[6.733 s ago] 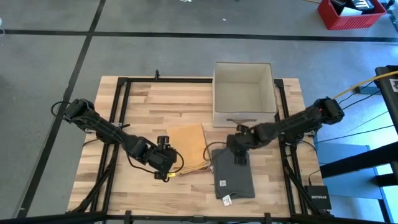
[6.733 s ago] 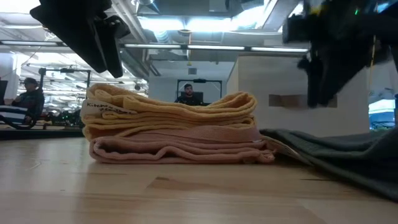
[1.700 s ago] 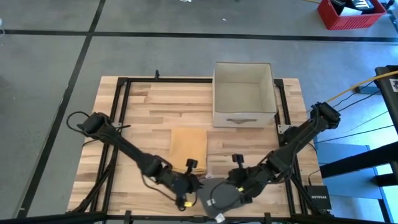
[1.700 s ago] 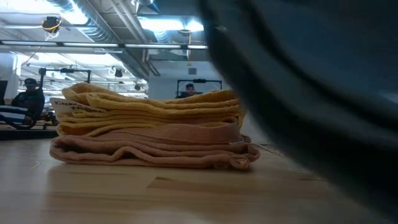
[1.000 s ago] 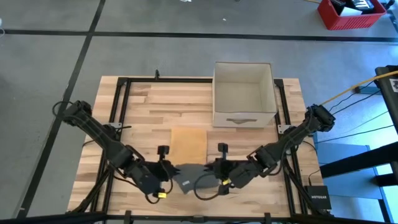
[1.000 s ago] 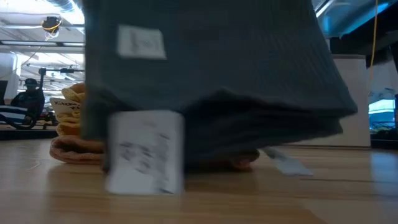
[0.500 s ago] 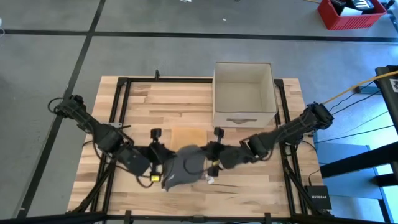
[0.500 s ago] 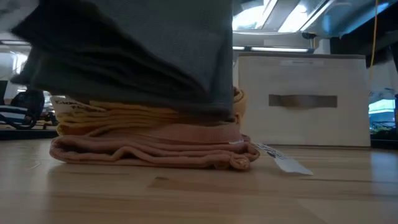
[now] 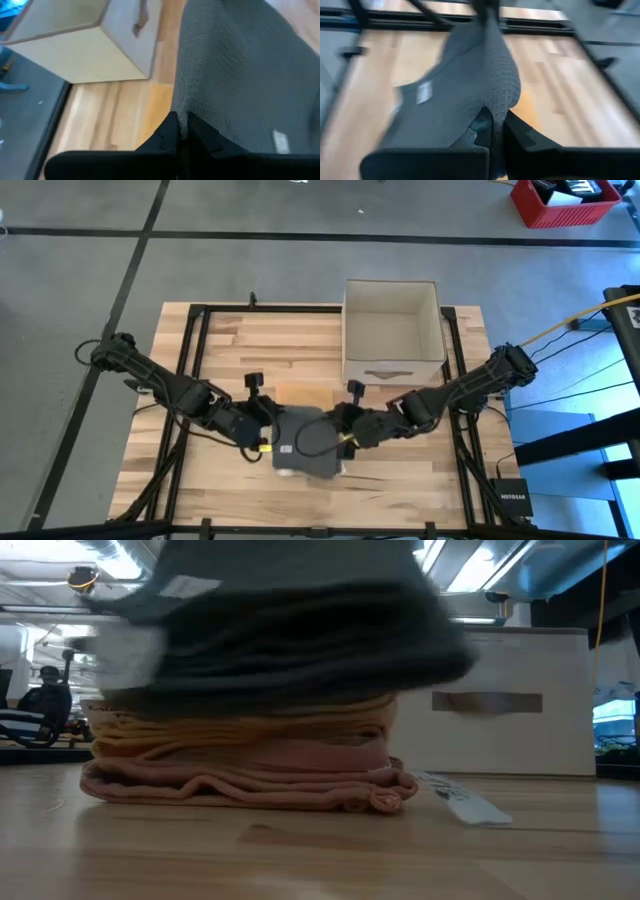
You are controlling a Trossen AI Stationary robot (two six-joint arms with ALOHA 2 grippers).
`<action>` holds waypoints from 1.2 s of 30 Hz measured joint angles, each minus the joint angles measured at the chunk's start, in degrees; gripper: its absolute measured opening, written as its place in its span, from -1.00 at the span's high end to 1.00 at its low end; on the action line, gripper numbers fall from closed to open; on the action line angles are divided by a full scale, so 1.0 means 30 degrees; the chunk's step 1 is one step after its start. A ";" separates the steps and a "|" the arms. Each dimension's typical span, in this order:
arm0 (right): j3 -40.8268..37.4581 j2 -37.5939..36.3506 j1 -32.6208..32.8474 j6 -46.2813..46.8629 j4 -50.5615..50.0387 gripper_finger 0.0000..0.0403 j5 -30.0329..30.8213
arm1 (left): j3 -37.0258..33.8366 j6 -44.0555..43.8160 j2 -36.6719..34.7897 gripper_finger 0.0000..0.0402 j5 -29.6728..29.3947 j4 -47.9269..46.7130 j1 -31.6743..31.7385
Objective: Fold towel
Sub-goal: Stack the gray towel into the yellow towel
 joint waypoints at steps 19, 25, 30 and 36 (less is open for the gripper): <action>0.0017 0.1748 -0.2978 0.0155 -0.1501 0.89 -0.2068 | -0.1782 0.0808 0.0000 0.98 -0.0540 -0.1271 0.2382; 0.0017 0.2795 -0.3848 0.0673 -0.2510 0.89 -0.1906 | -0.3985 0.2866 0.0002 0.98 -0.0548 0.1515 0.3613; 0.0009 0.3772 -0.4325 0.0824 -0.2729 0.89 -0.1887 | -0.6222 0.4863 0.0007 0.94 -0.0591 0.4508 0.4761; 0.0009 0.4430 -0.4476 0.2009 -0.3211 0.89 -0.1676 | -0.8426 0.5739 0.0007 0.91 -0.0038 0.8013 0.5980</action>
